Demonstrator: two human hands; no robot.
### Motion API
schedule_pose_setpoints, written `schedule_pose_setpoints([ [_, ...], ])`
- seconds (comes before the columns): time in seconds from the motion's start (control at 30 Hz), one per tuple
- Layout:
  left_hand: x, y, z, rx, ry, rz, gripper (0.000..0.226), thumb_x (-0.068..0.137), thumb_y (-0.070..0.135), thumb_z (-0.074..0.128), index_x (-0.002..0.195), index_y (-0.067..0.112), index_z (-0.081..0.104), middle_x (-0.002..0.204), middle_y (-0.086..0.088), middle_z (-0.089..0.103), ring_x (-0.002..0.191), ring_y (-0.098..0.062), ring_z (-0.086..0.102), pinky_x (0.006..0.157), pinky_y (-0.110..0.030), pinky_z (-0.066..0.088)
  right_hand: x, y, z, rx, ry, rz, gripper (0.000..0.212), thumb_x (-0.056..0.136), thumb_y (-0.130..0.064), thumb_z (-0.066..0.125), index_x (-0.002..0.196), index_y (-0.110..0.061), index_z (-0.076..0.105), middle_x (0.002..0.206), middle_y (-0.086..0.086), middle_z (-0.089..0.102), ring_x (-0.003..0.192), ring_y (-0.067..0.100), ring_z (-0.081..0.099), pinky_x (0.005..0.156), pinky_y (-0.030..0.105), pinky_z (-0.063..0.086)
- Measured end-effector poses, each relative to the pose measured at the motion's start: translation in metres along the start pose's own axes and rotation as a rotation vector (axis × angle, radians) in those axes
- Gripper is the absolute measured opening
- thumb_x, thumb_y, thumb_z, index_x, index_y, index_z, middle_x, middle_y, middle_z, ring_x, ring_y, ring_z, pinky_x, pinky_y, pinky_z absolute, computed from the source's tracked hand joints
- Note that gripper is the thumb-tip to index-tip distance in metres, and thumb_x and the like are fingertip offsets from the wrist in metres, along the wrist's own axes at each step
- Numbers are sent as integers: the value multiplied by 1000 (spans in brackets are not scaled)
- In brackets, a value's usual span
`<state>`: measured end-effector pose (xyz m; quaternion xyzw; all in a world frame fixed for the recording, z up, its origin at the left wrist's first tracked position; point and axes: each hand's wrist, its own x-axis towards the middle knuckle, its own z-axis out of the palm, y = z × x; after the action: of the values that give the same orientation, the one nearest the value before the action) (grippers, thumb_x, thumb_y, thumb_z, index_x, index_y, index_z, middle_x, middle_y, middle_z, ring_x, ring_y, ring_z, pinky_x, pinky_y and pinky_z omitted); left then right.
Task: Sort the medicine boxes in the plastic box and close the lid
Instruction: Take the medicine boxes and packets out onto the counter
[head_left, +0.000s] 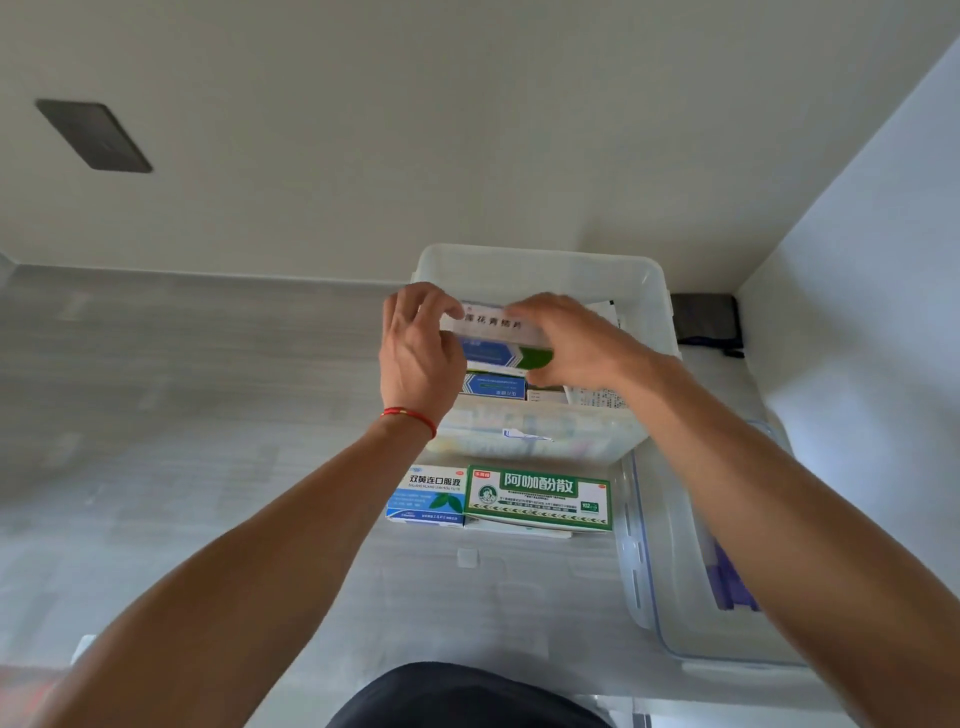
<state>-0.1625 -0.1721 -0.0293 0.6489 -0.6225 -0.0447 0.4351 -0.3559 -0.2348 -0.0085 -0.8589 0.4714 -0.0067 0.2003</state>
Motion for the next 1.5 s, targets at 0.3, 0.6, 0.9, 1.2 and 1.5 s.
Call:
schedule_pose_setpoints([
  [0.3,-51,22,-64,-866,-377,-323,30,98,22,50,127,12,50,113,-15,68,96,-23,70,72,-31,58,-122,-24,-24,270,27,-111,91,72,-61,77,152,-44,37,155,-21,39,131,-18,33,103,6,20],
  [0.6,-201,-88,-91,-617,-623,-820,31,99,-2,47,115,23,54,101,-7,77,100,-34,72,70,-37,63,-141,-66,108,339,-201,-63,61,90,-53,70,146,-37,51,159,-17,37,143,-4,30,120,26,27],
  [0.9,-213,-99,-78,79,-658,-467,34,90,-2,56,123,7,59,116,-19,61,95,-34,63,77,-34,55,-140,-62,95,614,76,55,29,96,-22,69,125,-27,69,121,-18,68,108,-1,67,92,20,56],
  [1.2,-69,21,-81,-99,-202,181,28,78,-4,53,96,12,67,100,-1,65,91,-19,61,77,-26,50,-96,1,4,301,522,207,24,91,-9,71,111,-21,74,100,-10,74,78,1,67,73,18,55],
  [1.5,-8,11,-1,332,-543,222,44,90,41,48,123,16,63,131,-9,57,131,-30,42,96,-46,46,-16,50,15,-561,-310,51,92,91,6,54,155,-51,22,163,-3,22,143,31,28,108,46,33],
])
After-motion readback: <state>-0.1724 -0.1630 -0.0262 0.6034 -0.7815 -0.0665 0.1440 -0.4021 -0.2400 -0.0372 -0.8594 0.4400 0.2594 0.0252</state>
